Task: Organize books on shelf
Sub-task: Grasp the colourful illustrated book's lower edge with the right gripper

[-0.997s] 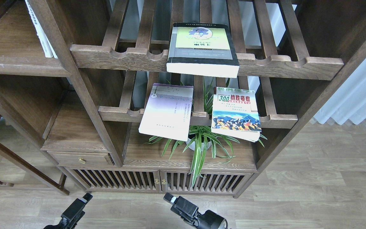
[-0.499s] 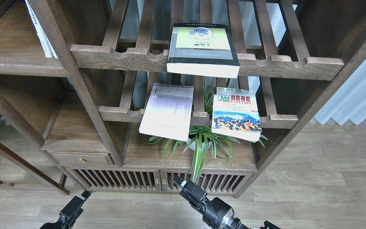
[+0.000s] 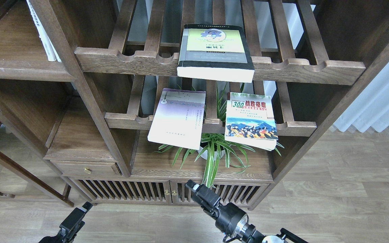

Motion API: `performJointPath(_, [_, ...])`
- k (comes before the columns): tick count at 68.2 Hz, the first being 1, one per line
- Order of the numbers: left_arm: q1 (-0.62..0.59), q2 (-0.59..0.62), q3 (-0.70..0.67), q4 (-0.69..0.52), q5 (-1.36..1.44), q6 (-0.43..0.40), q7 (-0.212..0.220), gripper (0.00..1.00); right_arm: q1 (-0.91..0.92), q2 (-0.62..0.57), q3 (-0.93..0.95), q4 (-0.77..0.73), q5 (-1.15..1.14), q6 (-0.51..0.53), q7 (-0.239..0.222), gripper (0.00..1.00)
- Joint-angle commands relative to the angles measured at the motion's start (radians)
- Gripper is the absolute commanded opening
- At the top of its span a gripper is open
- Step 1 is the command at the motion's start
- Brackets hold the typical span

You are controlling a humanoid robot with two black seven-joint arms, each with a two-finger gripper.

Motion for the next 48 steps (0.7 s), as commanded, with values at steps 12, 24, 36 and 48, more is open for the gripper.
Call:
performJointPath(12, [0.001,0.001,-0.014,0.003,-0.001,0.000,-0.001,1.00,-0.002,0.000,0.093,0.060,0.007,0.000,0.110,1.00])
performJointPath(24, [0.001,0.001,-0.017,0.003,-0.001,0.000,-0.001,1.00,-0.011,0.000,0.093,0.114,0.011,0.000,0.130,1.00])
performJointPath(36, [0.003,0.003,-0.020,0.003,-0.001,0.000,-0.001,1.00,-0.009,0.000,0.092,0.120,0.011,0.000,0.130,1.00])
performJointPath(48, [0.003,0.001,-0.022,0.011,-0.001,0.000,-0.001,1.00,-0.002,0.000,0.109,0.115,0.052,0.000,0.136,1.00])
